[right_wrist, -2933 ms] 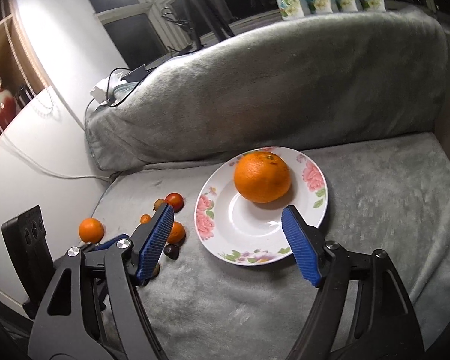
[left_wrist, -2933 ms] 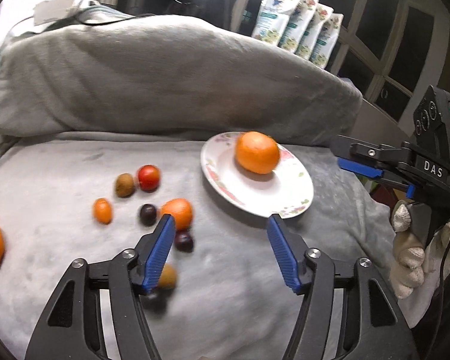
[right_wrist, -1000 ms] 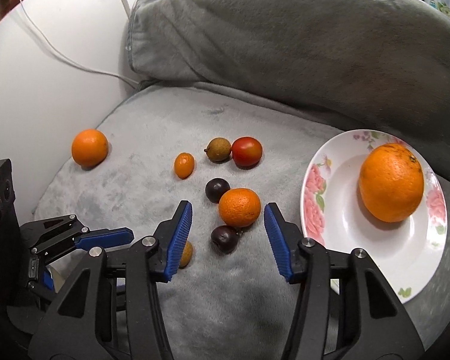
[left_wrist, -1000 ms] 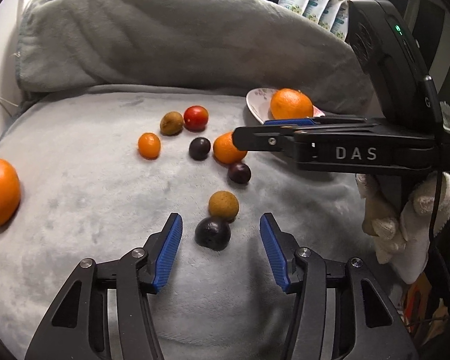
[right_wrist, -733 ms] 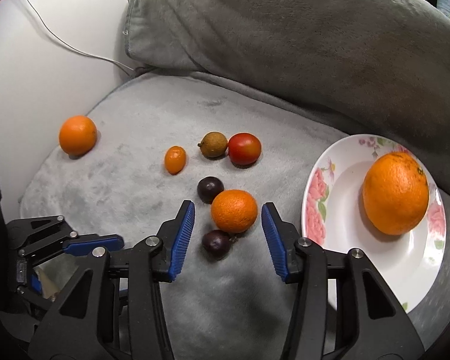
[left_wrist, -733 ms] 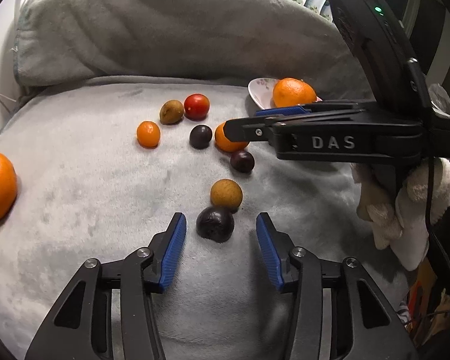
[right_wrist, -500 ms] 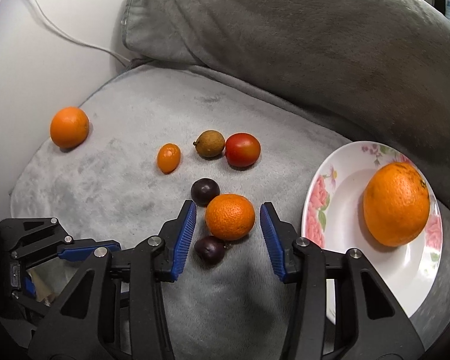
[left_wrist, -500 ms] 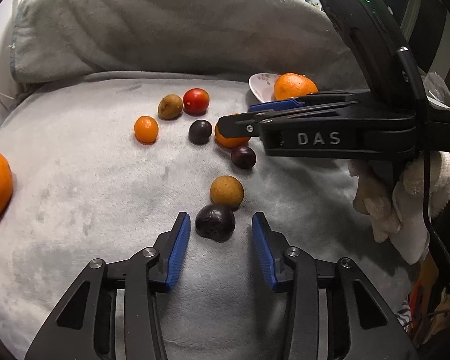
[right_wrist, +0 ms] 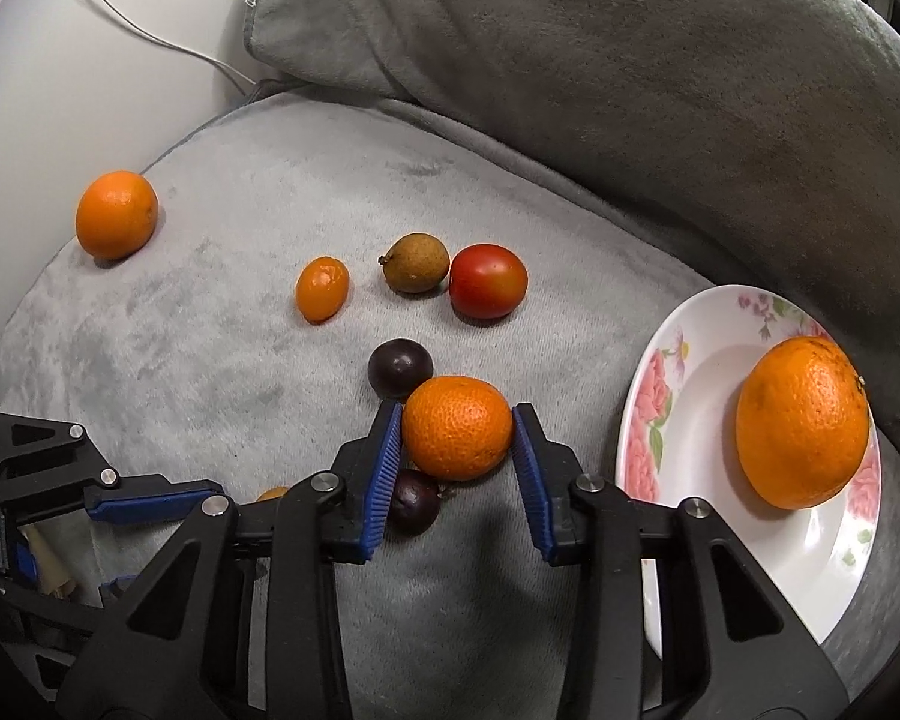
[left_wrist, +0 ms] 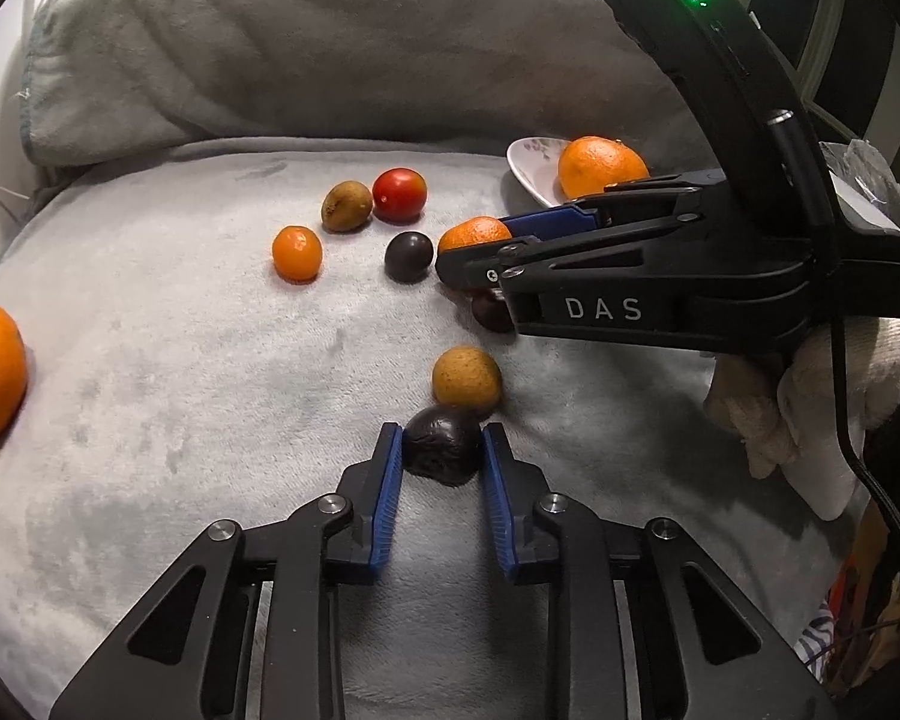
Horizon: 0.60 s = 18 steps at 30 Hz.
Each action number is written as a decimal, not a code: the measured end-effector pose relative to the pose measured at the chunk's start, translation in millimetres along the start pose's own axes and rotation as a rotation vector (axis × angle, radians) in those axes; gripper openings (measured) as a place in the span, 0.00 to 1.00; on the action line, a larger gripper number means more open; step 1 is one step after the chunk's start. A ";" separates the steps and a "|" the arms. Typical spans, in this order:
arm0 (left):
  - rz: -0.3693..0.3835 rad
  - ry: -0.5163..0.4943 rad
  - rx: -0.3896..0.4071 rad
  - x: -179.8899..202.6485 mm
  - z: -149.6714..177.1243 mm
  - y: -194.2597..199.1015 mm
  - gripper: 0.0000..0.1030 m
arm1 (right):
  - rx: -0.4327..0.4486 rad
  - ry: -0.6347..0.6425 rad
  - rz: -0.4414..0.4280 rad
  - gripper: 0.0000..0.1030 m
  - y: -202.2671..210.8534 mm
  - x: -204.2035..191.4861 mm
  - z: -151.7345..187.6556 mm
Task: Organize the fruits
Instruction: 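Grasp the small tangerine with the right tool while the left tool grasps a dark plum, then carry the tangerine and plum to the plate and release both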
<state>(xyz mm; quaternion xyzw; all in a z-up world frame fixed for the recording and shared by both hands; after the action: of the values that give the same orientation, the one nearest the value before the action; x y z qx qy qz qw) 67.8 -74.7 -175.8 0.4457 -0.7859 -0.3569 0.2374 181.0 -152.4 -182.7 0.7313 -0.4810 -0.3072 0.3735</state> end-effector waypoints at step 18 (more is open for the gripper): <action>0.016 0.039 0.074 -6.3 -17.9 24.7 0.24 | 0.138 -0.131 -0.078 0.37 63.9 32.5 3.7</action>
<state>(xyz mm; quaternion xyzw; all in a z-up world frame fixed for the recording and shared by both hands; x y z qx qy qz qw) 70.2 -66.8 -145.8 0.4550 -0.7971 -0.3170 0.2390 159.0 -200.1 -133.8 0.7517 -0.4956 -0.3347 0.2781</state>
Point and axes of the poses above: each gripper's, at about its wrist camera, not at the fingertips, and y roughly against the way its jaws point, x to its right, z to its underside, the point moved 3 cm from there along -y, roughly the way its jaws point, and after that the axes turned 13 degrees about -y, right-handed, at the moved point
